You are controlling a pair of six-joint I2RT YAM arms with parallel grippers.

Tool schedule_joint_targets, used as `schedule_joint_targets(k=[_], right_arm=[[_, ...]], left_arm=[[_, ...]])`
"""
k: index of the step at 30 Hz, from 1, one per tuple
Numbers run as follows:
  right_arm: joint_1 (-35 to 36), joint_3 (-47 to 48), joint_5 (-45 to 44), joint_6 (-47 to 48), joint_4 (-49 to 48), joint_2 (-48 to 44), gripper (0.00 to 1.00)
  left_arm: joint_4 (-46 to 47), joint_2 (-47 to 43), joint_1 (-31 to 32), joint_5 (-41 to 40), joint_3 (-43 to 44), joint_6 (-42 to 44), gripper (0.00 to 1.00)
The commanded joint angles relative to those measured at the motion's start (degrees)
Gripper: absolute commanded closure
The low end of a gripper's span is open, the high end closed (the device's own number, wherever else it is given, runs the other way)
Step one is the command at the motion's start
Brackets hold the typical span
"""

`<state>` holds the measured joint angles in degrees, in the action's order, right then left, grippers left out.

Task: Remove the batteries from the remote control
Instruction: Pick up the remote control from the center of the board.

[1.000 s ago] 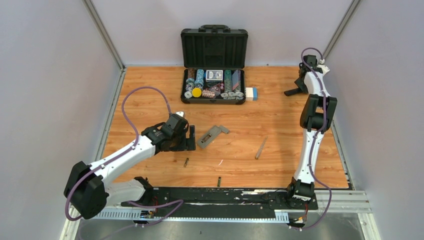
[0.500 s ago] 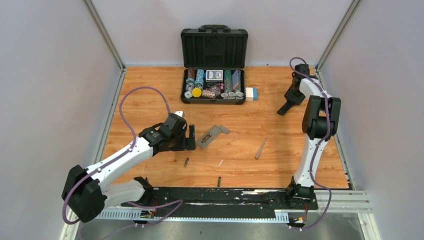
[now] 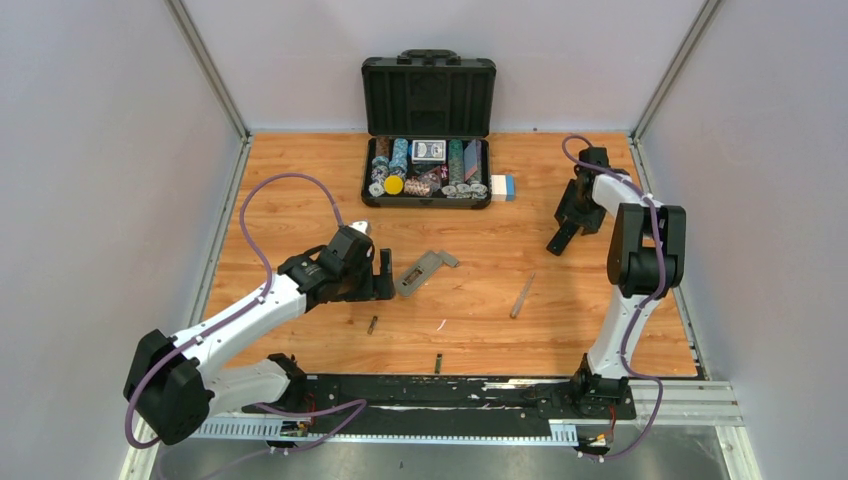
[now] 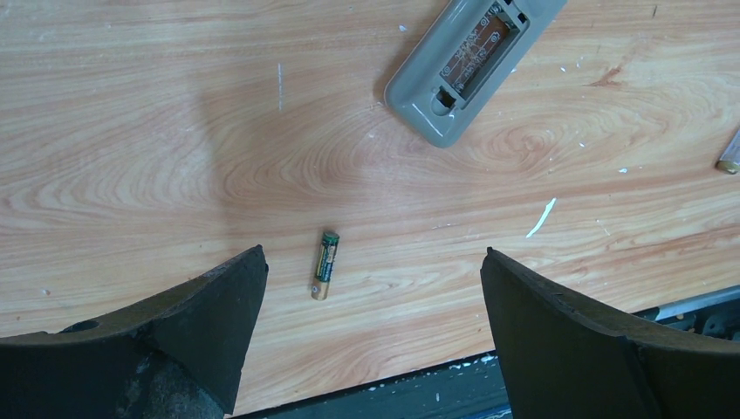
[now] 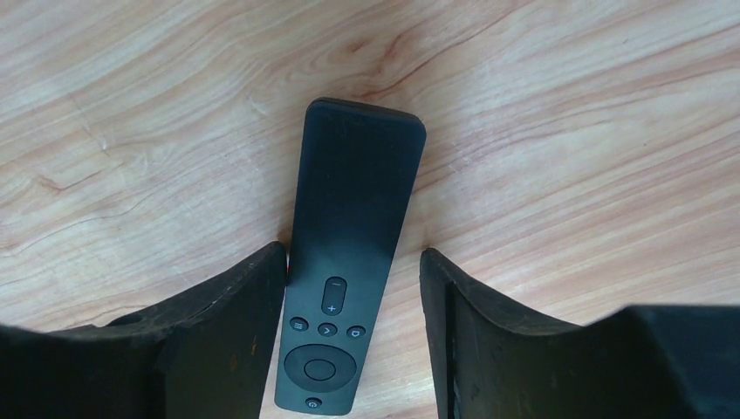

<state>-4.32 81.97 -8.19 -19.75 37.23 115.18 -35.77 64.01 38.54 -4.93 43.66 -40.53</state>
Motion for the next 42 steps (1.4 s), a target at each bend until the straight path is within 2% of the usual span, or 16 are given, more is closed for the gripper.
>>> schedule_joint_targets(k=[1, 6, 11, 13, 16, 21, 26, 30, 34, 37, 42], right_arm=[[-0.2, 3.3, 0.0, 2.4, -0.2, 1.3, 0.43], [-0.2, 5.6, -0.7, 2.5, 0.7, 3.9, 0.51], [-0.1, 3.4, 0.6, 1.8, -0.4, 2.1, 0.57], [-0.1, 1.3, 5.8, 2.2, -2.9, -0.4, 0.61], [-0.1, -4.5, 13.8, 1.2, -8.4, -7.4, 0.73], [0.9, -12.0, 22.6, -2.8, -15.6, -18.6, 0.79], [4.0, -19.7, 26.7, -7.4, -19.6, -26.6, 0.8], [12.6, -26.0, 26.3, -10.6, -23.9, -33.9, 0.8], [18.9, -32.2, 26.0, -15.0, -29.5, -40.6, 0.79], [22.1, -34.7, 25.8, -17.7, -31.1, -43.1, 0.79], [26.6, -35.1, 25.9, -20.1, -30.0, -43.9, 0.79]], left_arm=[[2.1, -0.6, -0.2, 0.7, 0.5, 0.5, 0.0], [2.4, -0.9, -0.2, 1.7, 0.5, 0.9, 0.0], [3.2, -0.8, -0.2, 2.5, 0.7, 1.3, 0.0], [3.8, -1.1, -0.2, 2.7, 0.6, 1.2, 0.0], [5.2, -1.6, -0.2, 3.6, 0.5, 1.2, 0.0], [8.9, -2.3, -0.2, 6.1, -1.0, 0.4, 0.0], [14.6, -1.8, -0.2, 11.0, -2.5, -0.9, 0.0], [21.7, -0.5, -0.2, 16.5, -3.8, -2.9, 0.0], [33.4, 1.5, -0.2, 26.3, -5.8, -7.3, 0.0], [40.9, 2.6, -0.2, 30.6, -6.6, -9.0, 0.0], [42.8, 5.4, 1.3, 33.4, -4.5, -7.8, 0.04]])
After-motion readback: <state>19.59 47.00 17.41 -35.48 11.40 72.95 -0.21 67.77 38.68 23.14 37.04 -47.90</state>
